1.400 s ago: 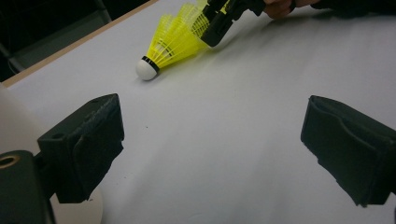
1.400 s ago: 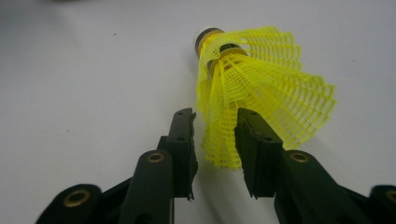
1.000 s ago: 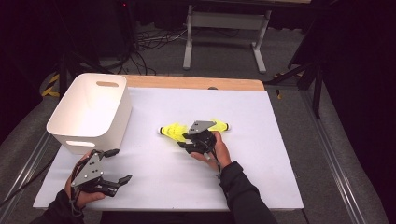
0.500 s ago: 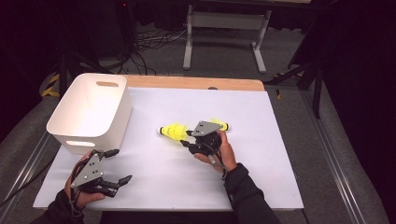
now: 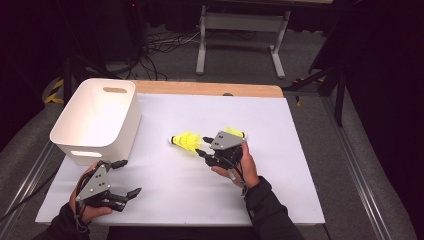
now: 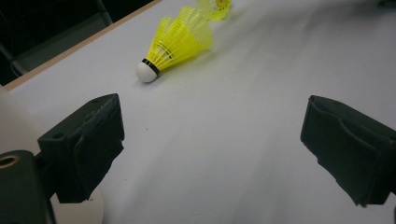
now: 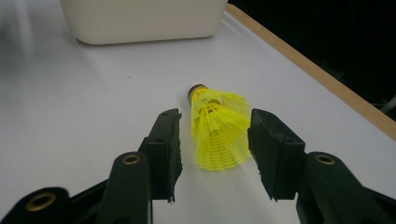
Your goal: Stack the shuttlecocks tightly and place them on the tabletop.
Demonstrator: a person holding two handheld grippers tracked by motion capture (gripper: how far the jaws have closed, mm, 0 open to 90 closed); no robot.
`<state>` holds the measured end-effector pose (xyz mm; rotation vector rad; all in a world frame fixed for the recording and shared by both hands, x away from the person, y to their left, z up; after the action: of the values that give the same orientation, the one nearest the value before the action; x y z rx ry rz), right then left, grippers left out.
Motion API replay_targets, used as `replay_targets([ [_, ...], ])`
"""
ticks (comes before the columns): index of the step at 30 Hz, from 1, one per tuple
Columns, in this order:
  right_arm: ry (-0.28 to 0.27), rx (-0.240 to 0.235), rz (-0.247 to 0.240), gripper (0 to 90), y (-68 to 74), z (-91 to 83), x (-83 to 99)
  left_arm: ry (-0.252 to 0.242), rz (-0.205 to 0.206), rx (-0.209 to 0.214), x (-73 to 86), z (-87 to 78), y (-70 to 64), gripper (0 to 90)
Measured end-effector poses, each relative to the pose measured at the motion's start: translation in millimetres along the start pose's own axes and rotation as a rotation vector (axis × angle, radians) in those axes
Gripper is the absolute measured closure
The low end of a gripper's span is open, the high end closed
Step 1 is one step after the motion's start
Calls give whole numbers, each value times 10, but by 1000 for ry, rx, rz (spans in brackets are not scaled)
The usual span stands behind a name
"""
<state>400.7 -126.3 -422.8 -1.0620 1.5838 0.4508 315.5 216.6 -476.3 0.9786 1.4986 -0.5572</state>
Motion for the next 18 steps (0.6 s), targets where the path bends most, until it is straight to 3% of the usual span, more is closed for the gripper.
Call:
replay_targets([
  [18, -36, 37, -22, 333, 50, -176, -21, -2, 0, 2, -2, 0, -5, 69],
])
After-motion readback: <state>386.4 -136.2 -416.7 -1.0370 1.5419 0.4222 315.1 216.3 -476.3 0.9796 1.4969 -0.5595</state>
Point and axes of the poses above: each handheld gripper's, and its own axes: z roughly forward along the jaws, x roughly out of its underside, y roughly to its left, the point moved 2 cm from there along z, roughly forward along the jaws, and after that the axes turned 12 degrees about -y, right-handed, at the moved point
